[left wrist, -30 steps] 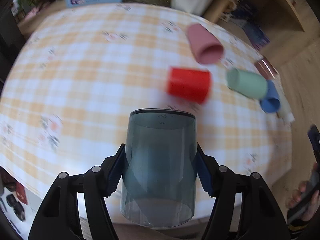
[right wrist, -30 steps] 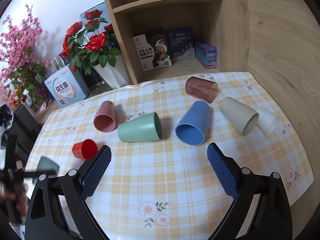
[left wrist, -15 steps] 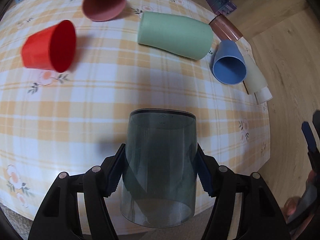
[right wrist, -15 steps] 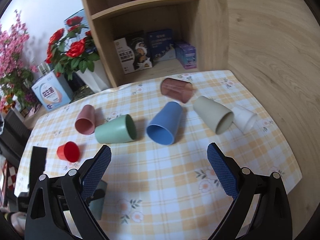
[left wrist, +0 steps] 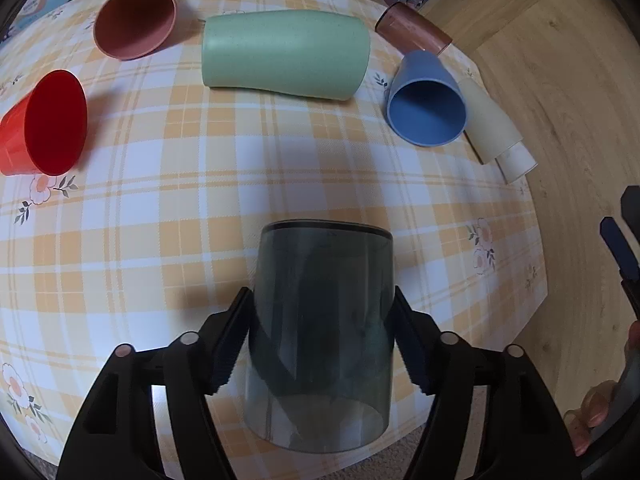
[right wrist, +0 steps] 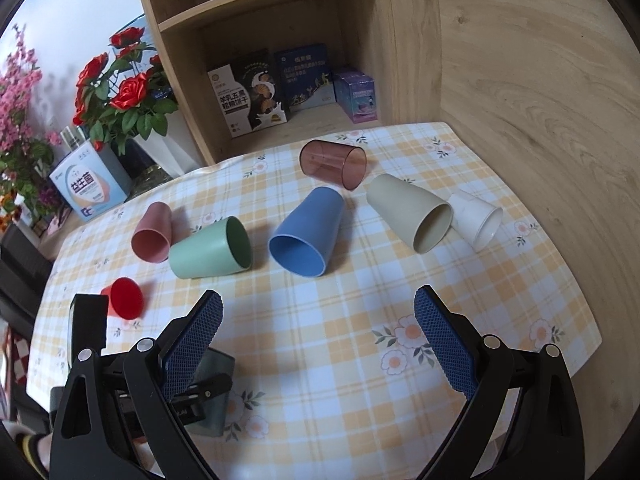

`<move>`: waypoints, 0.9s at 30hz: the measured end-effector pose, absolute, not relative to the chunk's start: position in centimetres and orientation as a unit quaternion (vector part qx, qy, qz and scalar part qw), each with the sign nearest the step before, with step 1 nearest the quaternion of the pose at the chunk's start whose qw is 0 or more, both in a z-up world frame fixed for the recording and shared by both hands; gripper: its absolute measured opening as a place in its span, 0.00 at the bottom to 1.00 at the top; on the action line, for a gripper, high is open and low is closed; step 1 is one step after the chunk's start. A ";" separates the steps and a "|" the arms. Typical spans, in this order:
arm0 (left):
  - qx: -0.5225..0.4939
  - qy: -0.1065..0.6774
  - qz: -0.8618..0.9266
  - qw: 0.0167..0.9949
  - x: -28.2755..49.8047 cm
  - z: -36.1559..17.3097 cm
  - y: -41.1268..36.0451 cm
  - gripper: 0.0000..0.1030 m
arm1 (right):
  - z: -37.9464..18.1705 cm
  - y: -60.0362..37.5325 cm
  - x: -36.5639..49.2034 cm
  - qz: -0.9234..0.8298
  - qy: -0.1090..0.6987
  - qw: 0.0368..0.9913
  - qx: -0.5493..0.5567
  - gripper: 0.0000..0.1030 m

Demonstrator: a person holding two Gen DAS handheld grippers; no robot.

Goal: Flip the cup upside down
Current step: 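Lift the teal cup with the left gripper and set it down nearer, then move the right gripper to the teal cup and close on it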

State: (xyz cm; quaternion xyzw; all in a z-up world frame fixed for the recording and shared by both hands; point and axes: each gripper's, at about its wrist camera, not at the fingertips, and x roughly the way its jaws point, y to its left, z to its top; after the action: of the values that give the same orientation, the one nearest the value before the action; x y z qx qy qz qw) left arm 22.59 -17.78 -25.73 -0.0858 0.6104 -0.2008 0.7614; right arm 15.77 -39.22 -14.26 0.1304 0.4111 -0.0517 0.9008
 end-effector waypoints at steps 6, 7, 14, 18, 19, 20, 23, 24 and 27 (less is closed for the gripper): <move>-0.082 0.579 -0.208 0.784 21.9 -23.1 -16.7 0.84 | -13.2 -38.7 15.3 -0.050 0.408 0.903 0.126 0.91; -0.078 0.575 -0.208 0.787 21.8 -22.6 -16.4 0.85 | -13.0 -38.6 15.2 -0.050 0.406 0.904 0.125 0.91; -0.051 0.515 -0.201 0.832 20.5 -18.0 -13.3 0.93 | -11.7 -37.6 14.7 -0.045 0.405 0.905 0.125 0.91; -0.043 0.480 -0.183 0.857 19.5 -15.7 -10.5 0.94 | -11.3 -36.6 14.6 -0.037 0.409 0.904 0.121 0.91; -0.043 0.473 -0.180 0.861 19.4 -15.2 -9.8 0.94 | -11.3 -36.3 14.6 -0.034 0.410 0.904 0.120 0.91; -0.041 0.464 -0.175 0.867 19.1 -14.6 -9.0 0.94 | -11.2 -36.0 14.6 -0.033 0.410 0.904 0.118 0.91; -0.035 0.424 -0.156 0.891 18.0 -12.7 -6.6 0.94 | -10.9 -35.0 14.7 -0.026 0.412 0.904 0.111 0.91; -0.033 0.409 -0.147 0.900 17.6 -12.0 -5.7 0.94 | -10.9 -34.6 14.7 -0.024 0.413 0.904 0.108 0.91; -0.027 0.374 -0.128 0.918 16.4 -10.5 -3.3 0.94 | -10.9 -33.6 14.7 -0.017 0.416 0.903 0.102 0.91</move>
State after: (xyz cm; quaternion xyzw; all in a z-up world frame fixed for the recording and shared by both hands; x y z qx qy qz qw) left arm 16.44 -3.34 -10.54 -0.0268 0.3744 -0.1276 0.9181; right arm 14.73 -33.63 -10.85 0.1024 0.4161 -0.0170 0.9034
